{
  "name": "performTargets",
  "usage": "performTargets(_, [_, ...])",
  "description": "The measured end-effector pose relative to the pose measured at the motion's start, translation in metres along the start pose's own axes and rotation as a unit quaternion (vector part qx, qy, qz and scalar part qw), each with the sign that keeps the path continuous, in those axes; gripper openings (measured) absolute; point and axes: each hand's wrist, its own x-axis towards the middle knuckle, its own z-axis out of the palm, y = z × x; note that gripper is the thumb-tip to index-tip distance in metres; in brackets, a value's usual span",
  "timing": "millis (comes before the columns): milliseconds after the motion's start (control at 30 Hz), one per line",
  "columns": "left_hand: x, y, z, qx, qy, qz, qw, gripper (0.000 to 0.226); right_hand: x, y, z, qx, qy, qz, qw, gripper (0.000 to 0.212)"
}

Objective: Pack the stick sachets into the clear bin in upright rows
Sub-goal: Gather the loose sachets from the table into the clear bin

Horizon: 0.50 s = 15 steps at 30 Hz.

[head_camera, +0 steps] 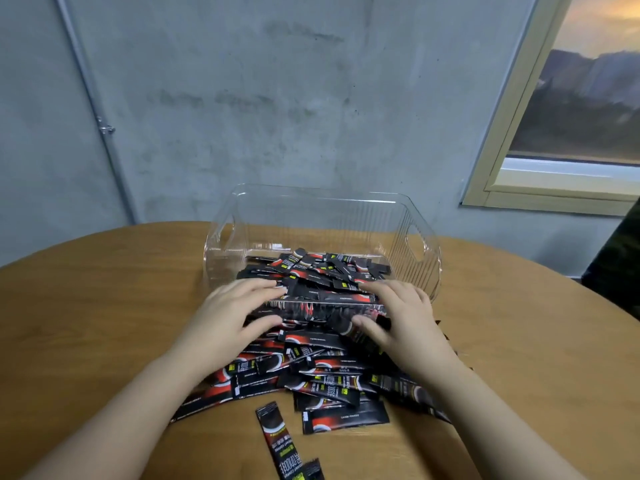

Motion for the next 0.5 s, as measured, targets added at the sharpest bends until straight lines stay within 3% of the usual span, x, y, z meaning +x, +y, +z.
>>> performTargets(100, [-0.028,-0.005,0.000,-0.026,-0.022,0.009,0.999,0.063,-0.031,0.008,-0.002,0.003,-0.015,-0.025,1.000,0.065])
performTargets(167, [-0.045,-0.011,0.000,-0.028,-0.061,-0.002,0.998,0.062,-0.048,0.014,-0.006,-0.003,-0.088,-0.007,0.996,0.078])
performTargets(300, [-0.066,-0.014,0.003,0.033,-0.158,-0.037,0.986,0.089,-0.069,0.026,-0.005,-0.027,-0.172,0.038,0.984,0.111])
performTargets(500, [-0.063,-0.005,0.023,0.078,-0.188,-0.057,0.977,0.107,-0.073,0.016,0.007,-0.042,-0.220,0.069,0.972,0.112])
